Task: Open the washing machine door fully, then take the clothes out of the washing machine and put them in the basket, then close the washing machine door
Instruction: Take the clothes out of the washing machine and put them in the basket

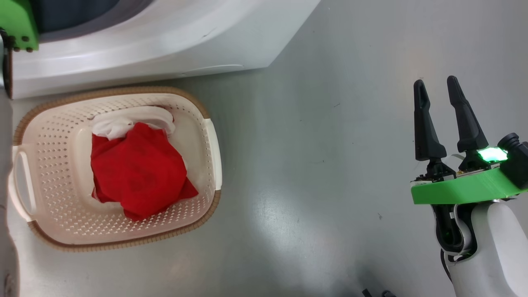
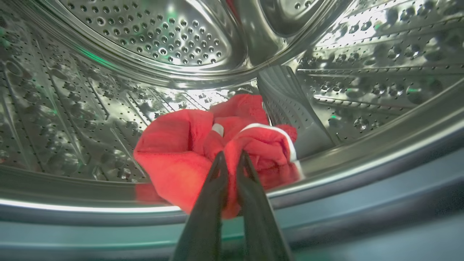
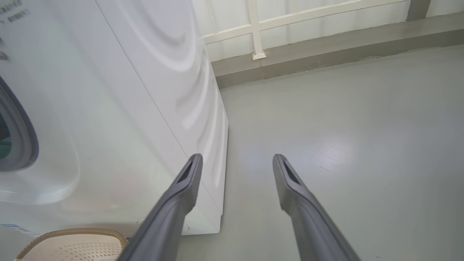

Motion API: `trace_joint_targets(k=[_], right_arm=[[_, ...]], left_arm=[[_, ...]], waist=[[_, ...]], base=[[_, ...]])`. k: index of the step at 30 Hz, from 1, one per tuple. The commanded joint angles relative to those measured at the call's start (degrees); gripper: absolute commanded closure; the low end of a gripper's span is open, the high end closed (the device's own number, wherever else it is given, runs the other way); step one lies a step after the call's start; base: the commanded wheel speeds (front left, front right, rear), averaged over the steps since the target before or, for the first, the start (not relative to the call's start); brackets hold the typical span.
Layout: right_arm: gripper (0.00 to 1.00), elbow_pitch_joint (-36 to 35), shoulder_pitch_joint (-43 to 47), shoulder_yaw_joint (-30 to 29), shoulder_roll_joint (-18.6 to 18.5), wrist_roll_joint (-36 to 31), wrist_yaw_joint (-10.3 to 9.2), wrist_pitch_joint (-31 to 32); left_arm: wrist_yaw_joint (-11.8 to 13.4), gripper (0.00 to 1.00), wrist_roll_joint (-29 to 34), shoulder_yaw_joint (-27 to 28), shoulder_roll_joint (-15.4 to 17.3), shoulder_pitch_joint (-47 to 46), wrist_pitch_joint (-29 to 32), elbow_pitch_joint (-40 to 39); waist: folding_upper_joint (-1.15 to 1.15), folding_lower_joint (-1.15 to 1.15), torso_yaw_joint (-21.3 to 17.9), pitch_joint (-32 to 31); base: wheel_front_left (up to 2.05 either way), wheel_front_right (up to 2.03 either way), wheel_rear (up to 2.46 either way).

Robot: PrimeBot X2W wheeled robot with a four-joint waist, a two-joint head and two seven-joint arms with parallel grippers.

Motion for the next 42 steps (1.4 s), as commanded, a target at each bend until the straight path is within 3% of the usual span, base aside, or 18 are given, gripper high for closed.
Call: trace_joint_targets(k=[1, 6, 14, 21, 29, 42], right_arm=[[0.00, -1.31, 0.33, 0.60, 0.11, 0.13, 0.37, -0.36], [0.00, -1.19, 1.09, 0.23, 0.11, -0.23, 0.37, -0.36], [0.00, -1.01, 2.71, -0.29, 0.11, -1.18, 0.37, -0.36], [0.00, -1.06, 4.75, -0.77, 0.12, -2.00, 0.37, -0.36], [0.00, -0.74, 6.22, -0.90, 0.12, -1.90, 0.37, -0.36], [0.00, -0.94, 6.75, -0.63, 0.12, -1.83, 0.37, -0.36]], left_arm=[[0.00, 1.00, -0.63, 0.46, 2.00, -0.61, -0.88, -1.12], [-1.97, 1.00, -4.70, 2.94, -0.09, 1.50, -2.52, -5.26], [-3.73, 1.00, -9.41, 8.39, -2.95, 15.70, -2.59, -28.01], [-4.50, 1.00, -9.98, 12.80, -6.74, 27.77, -2.60, -44.47], [-6.14, 1.00, -10.87, 16.36, -10.16, 36.50, -2.61, -56.99], [-6.98, 1.00, -10.42, 18.13, -11.83, 45.21, -2.61, -75.50]], waist=[[0.00, 0.00, 0.23, -0.26], [0.00, 0.00, 1.26, -1.96], [0.00, 0.00, 2.73, -5.53], [0.00, 0.00, 4.45, -8.23], [0.00, 0.00, 5.56, -10.49], [0.00, 0.00, 5.89, -10.98]], base=[[0.00, 0.00, 0.00], [0.00, 0.00, 0.00], [0.00, 0.00, 0.00], [0.00, 0.00, 0.00], [0.00, 0.00, 0.00], [0.00, 0.00, 0.00]])
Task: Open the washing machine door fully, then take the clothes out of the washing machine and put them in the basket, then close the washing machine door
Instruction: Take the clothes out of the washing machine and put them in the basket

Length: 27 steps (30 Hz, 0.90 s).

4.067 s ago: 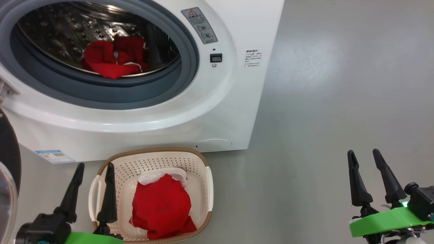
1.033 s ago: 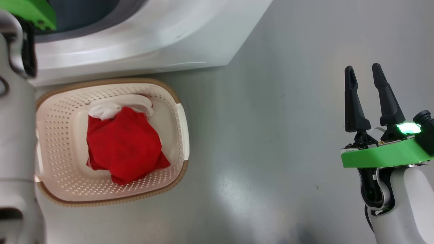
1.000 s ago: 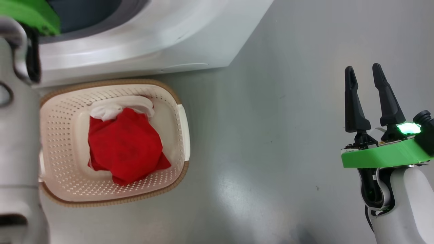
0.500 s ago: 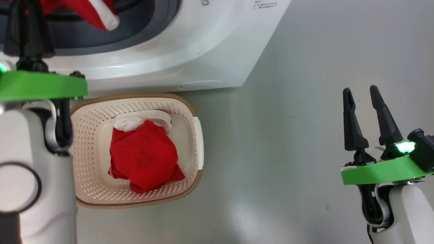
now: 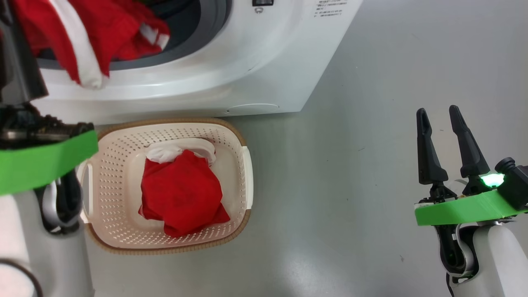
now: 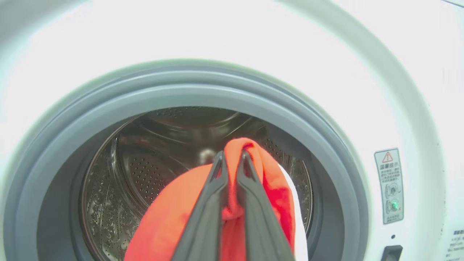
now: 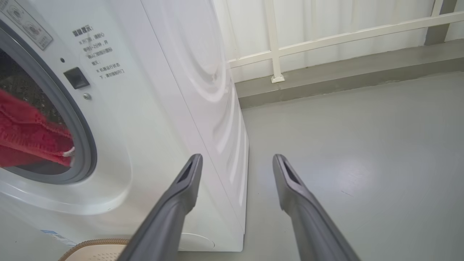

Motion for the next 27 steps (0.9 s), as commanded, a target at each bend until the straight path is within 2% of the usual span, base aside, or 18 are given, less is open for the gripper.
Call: trace_joint_targets(k=[1, 6, 11, 17, 27], right_arm=[[0.00, -1.40, 1.49, 1.06, 0.10, -0.18, 0.37, -0.36], [0.00, -1.47, 1.18, 1.18, 0.10, -0.03, 0.37, -0.36], [0.00, -1.56, 0.81, 1.05, 0.10, -0.13, 0.37, -0.36], [0.00, -1.80, 0.01, 1.27, 0.10, -0.03, 0.37, -0.36], [0.00, -2.03, -1.53, 1.45, 0.11, 0.13, 0.37, -0.36]], left_arm=[[-0.36, 1.00, 0.44, 1.70, 1.66, 1.99, -0.25, -3.66], [0.25, 1.00, -0.47, 0.57, 1.62, 5.45, -0.25, -8.89], [1.26, 1.00, -2.07, -1.87, 1.61, 9.50, -0.25, -7.08], [2.84, 1.00, -3.72, -3.57, 1.61, 13.25, -0.25, -1.41], [1.91, 1.00, -2.83, -5.00, 1.60, 12.34, -0.25, 13.29]], waist=[[0.00, 0.00, -0.11, 0.15], [0.00, 0.00, -0.36, 0.77], [0.00, 0.00, -0.30, 1.70], [0.00, 0.00, -0.57, 3.24], [0.00, 0.00, -0.83, 6.26]], base=[[0.00, 0.00, 0.00], [0.00, 0.00, 0.00], [0.00, 0.00, 0.00], [0.00, 0.00, 0.00], [0.00, 0.00, 0.00]])
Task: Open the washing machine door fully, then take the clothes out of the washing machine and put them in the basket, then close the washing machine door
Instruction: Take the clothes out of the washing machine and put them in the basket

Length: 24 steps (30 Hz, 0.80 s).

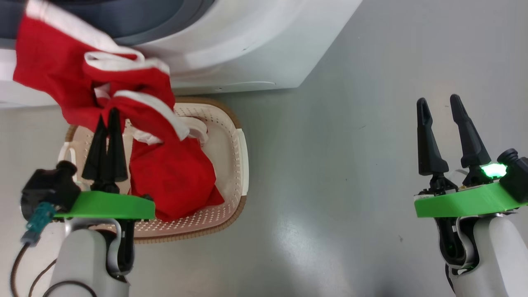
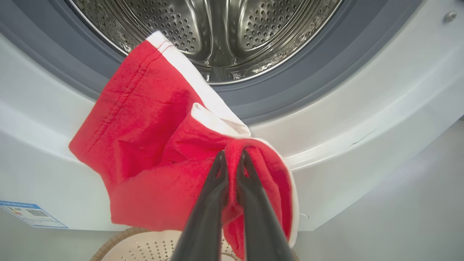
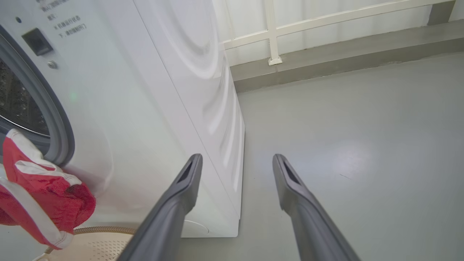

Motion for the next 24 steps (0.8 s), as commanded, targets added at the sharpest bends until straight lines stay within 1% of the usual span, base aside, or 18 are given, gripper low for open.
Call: trace_joint_targets(k=[1, 14, 17, 24], right_arm=[[0.00, -1.51, -0.31, 1.20, 0.11, 0.15, 0.37, -0.36], [0.00, -2.09, -1.55, 1.22, 0.11, 1.32, 0.37, -0.36], [0.00, -2.37, -1.75, 1.27, 0.11, 1.46, 0.37, -0.36], [0.00, -2.76, -2.99, 2.01, 0.11, 2.07, 0.37, -0.36]], left_arm=[[-0.35, 1.00, 0.67, 1.25, 1.51, -0.31, -0.21, -0.22], [-2.19, 1.00, 4.87, 0.89, 1.51, -5.21, -0.22, 21.12], [-2.43, 1.00, 5.99, 0.75, 1.60, -6.74, -0.22, 25.04], [-2.78, 1.00, 7.11, 0.59, 3.02, -12.17, -0.22, 33.28]], waist=[[0.00, 0.00, -0.28, 0.81], [0.00, 0.00, -2.47, 4.98], [0.00, 0.00, -2.76, 6.01], [0.00, 0.00, -3.35, 9.37]], base=[[0.00, 0.00, 0.00], [0.00, 0.00, 0.00], [0.00, 0.00, 0.00], [0.00, 0.00, 0.00]])
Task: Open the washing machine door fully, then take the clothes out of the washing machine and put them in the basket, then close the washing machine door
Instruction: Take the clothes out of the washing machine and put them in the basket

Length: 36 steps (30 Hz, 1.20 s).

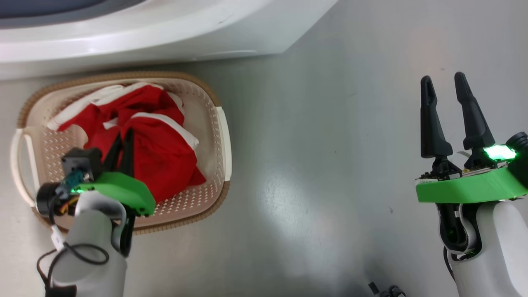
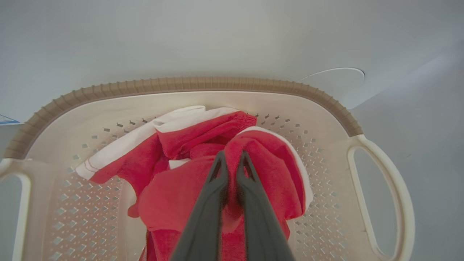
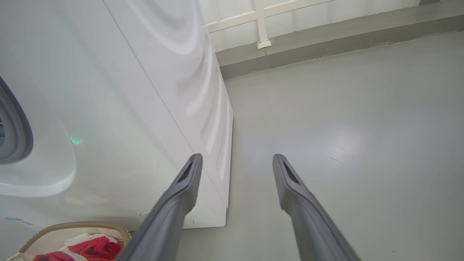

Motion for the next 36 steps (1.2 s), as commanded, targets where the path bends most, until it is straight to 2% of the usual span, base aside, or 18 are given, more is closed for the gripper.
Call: trace_joint_targets(k=[1, 5, 7, 12, 13, 14, 16, 25, 36], right_arm=[[0.00, -1.39, 0.62, 1.58, 0.13, 0.54, 0.37, -0.36], [0.00, -1.49, 0.22, 1.76, 0.13, 0.67, 0.37, -0.36], [0.00, -1.52, 0.06, 1.80, 0.13, 0.73, 0.37, -0.36], [0.00, -1.24, -0.16, 1.77, 0.13, 0.79, 0.37, -0.36], [0.00, -1.15, -0.19, 1.75, 0.13, 0.78, 0.37, -0.36], [0.00, -1.06, -0.21, 1.72, 0.13, 0.76, 0.37, -0.36], [0.00, -0.87, -0.11, 1.74, 0.13, 0.71, 0.37, -0.36], [0.00, -0.06, 0.80, 1.77, 0.13, -0.17, 0.37, -0.36], [0.00, 1.62, 3.72, 1.46, 0.13, -2.49, 0.37, -0.36]], left_arm=[[-0.27, 1.00, 0.54, 1.21, 1.67, 0.57, -0.28, 0.07], [-0.31, 0.98, 0.51, 1.48, 2.15, -1.71, -0.28, 3.20], [-0.33, 0.91, 0.38, 1.75, 2.37, -2.55, -0.28, 4.23], [-0.36, 0.51, 0.20, 2.17, 2.60, -3.66, -0.28, 5.74], [-0.36, 0.23, 0.14, 2.28, 2.62, -3.71, -0.28, 5.85], [-0.36, 0.09, 0.10, 2.39, 2.64, -3.66, -0.28, 5.93], [-0.37, 0.00, 0.01, 2.61, 2.65, -3.37, -0.28, 6.01], [-0.38, 0.00, -0.58, 3.13, 2.12, -0.98, -0.28, 3.86], [-0.39, 0.00, -1.18, 2.04, 1.23, 5.94, -0.28, -7.44]], waist=[[0.00, 0.00, -0.34, 1.16], [0.00, 0.00, -0.65, 2.15], [0.00, 0.00, -0.78, 2.45], [0.00, 0.00, -0.80, 2.35], [0.00, 0.00, -0.77, 2.20], [0.00, 0.00, -0.72, 1.93], [0.00, 0.00, -0.61, 1.23], [0.00, 0.00, 0.05, -3.11], [0.00, 0.00, 1.56, -12.87]], base=[[0.00, 0.00, 0.00], [0.00, 0.00, 0.00], [0.00, 0.00, 0.00], [0.00, 0.00, 0.00], [0.00, 0.00, 0.00], [0.00, 0.00, 0.00], [0.00, 0.00, 0.00], [0.00, 0.00, 0.00], [0.00, 0.00, 0.00]])
